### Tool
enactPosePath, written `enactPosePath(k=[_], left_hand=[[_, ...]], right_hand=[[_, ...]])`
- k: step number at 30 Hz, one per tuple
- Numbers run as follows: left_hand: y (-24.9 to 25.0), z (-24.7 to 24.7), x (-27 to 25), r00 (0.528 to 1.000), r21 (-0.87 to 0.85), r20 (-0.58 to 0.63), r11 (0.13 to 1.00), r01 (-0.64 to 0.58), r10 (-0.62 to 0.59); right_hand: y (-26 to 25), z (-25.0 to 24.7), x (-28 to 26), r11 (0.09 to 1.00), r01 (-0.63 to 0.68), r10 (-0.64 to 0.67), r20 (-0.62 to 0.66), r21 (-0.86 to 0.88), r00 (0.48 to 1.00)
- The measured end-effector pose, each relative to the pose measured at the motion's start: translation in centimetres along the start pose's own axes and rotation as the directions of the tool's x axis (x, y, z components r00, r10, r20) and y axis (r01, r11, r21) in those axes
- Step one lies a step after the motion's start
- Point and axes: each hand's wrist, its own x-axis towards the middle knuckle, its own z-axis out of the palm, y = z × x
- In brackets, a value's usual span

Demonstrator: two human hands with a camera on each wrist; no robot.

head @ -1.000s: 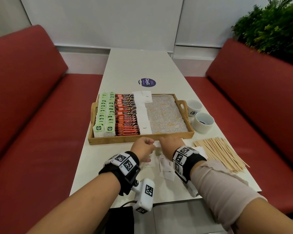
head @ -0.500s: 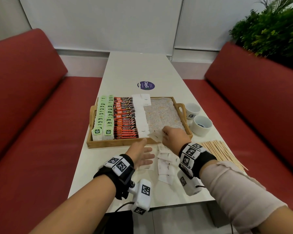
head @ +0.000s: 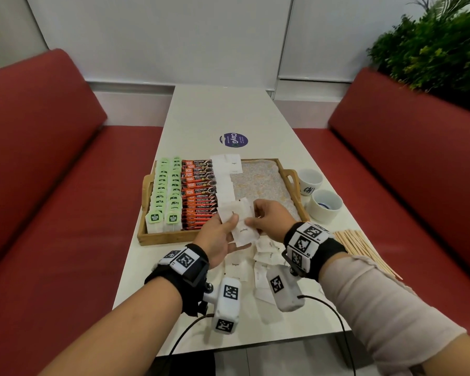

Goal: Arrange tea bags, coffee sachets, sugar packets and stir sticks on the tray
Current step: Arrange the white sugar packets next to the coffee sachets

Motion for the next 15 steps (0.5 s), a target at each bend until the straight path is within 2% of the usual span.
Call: enactPosePath(k=[4, 8, 15], left_hand=[[0.3, -0.2, 0.6, 0.999, -0.006, -0.052, 1.0, 0.0, 0.0], [0.6, -0.8, 1.5, 0.993, 0.155, -0.113, 0.988, -0.015, 0.033], [1.9, -1.5, 3.5, 0.989, 0.289, -0.092, 0.954, -0.082, 0.113]], right_hand=[[-0.6, -0.2, 0.3, 0.998, 0.017, -0.02, -0.061, -0.054, 0.998], [-1.9, -0.2, 1.0, 0.964, 0.149, -0.162, -0.041, -0.22, 0.986], [-3.2, -1.2, 3.6, 0.889, 0.103, -0.108, 0.014, -0.446, 0.994]])
